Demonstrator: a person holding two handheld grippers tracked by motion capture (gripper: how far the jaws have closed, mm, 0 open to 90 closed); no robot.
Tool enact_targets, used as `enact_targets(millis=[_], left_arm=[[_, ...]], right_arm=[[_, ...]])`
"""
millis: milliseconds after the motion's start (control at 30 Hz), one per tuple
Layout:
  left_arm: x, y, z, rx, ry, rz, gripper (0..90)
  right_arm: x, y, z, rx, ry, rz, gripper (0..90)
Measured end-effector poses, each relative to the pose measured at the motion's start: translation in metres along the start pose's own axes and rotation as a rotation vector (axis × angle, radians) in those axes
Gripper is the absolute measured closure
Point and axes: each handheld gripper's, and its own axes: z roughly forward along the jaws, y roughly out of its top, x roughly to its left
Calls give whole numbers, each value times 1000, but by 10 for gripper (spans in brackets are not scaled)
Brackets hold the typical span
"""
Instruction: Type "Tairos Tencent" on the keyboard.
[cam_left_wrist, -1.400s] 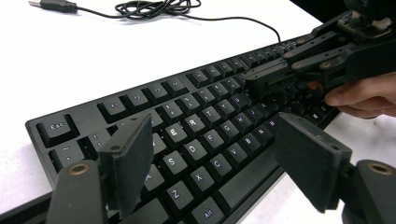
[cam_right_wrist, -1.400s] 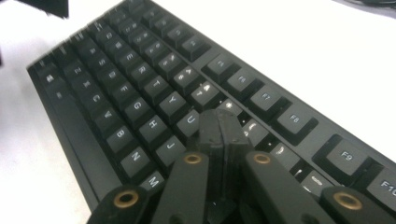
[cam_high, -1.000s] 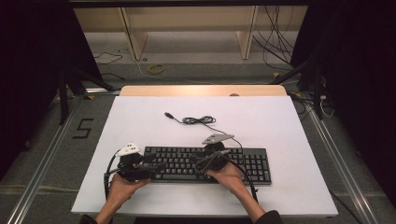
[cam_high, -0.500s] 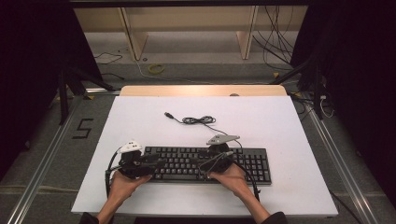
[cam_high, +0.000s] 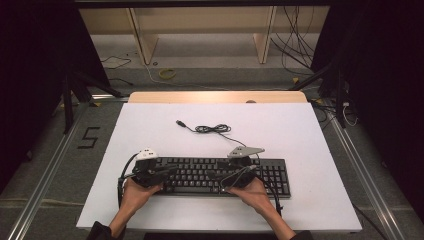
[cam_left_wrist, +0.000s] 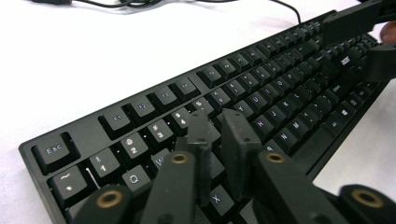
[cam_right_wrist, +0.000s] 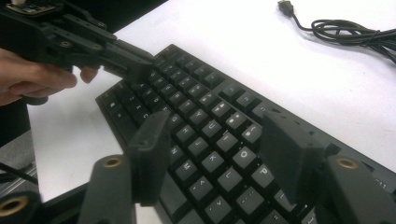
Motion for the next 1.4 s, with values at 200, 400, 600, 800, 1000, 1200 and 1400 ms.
enact_targets(millis=[200,400,600,800,1000,1200,1400], left_arm=[[-1,4,7,20,4,23,885],[0,5,11,37,6,21,890],[2,5,15,53,9,25,890],[0,7,20,67,9,36,890],[-1,8,27,86,9,50,890],[0,8,32,100,8,49,890],[-1,8,34,112,7,59,890]], right_arm=[[1,-3,-5,-13,-2,-1,413],[2,-3,-10,-25,0,-2,413],[2,-4,-10,-24,0,-2,410],[2,-5,-11,-25,-1,-7,397],[3,-6,-12,-24,-1,-7,385],[3,-7,-12,-24,-4,-9,380],[2,-7,-12,-24,-5,-7,378]])
